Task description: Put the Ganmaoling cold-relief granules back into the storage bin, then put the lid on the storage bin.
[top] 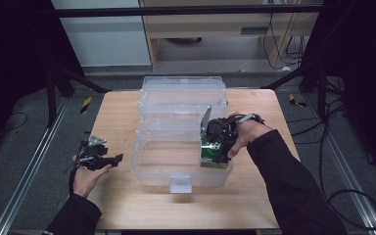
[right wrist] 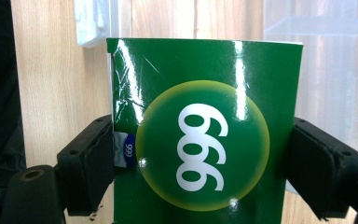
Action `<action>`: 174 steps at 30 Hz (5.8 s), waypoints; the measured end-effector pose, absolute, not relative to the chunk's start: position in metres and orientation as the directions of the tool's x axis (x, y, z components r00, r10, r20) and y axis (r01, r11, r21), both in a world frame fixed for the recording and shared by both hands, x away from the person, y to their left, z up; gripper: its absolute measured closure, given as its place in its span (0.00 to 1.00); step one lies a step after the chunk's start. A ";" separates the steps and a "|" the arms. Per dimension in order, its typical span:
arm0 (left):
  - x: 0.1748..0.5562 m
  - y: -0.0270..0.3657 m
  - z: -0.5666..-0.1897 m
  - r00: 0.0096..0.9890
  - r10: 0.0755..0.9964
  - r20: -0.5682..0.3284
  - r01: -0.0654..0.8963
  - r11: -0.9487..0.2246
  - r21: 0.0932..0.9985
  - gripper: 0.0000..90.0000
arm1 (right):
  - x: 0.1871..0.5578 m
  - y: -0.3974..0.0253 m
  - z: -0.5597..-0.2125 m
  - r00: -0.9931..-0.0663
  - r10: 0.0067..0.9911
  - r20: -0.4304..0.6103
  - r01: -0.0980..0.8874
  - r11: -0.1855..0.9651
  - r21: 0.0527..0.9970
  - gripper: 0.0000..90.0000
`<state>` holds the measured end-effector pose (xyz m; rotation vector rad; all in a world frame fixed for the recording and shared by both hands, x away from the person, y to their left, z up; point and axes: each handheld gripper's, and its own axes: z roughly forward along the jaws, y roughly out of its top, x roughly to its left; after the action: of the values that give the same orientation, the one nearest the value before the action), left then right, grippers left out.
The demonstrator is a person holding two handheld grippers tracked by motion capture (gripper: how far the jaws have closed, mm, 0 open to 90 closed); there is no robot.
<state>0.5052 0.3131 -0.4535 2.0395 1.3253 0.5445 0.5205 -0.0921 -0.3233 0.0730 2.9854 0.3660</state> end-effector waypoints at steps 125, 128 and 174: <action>0.506 0.311 -0.456 0.406 0.914 0.001 0.647 -0.288 0.705 0.32 | 0.485 -0.097 -0.372 -0.958 0.286 -0.004 0.244 0.827 0.507 0.39; 0.506 0.311 -0.456 0.403 0.915 0.004 0.648 -0.289 0.704 0.32 | 0.485 -0.095 -0.373 -0.957 0.290 0.006 0.252 0.820 0.514 0.40; 0.504 0.306 -0.452 0.422 0.907 0.010 0.632 -0.302 0.714 0.32 | 0.484 -0.044 -0.406 -0.982 0.177 0.074 0.191 0.902 0.388 0.71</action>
<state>0.5041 0.3063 -0.4522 2.0424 1.2967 0.5563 0.4838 -0.0442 -0.4058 0.2998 3.0991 0.6381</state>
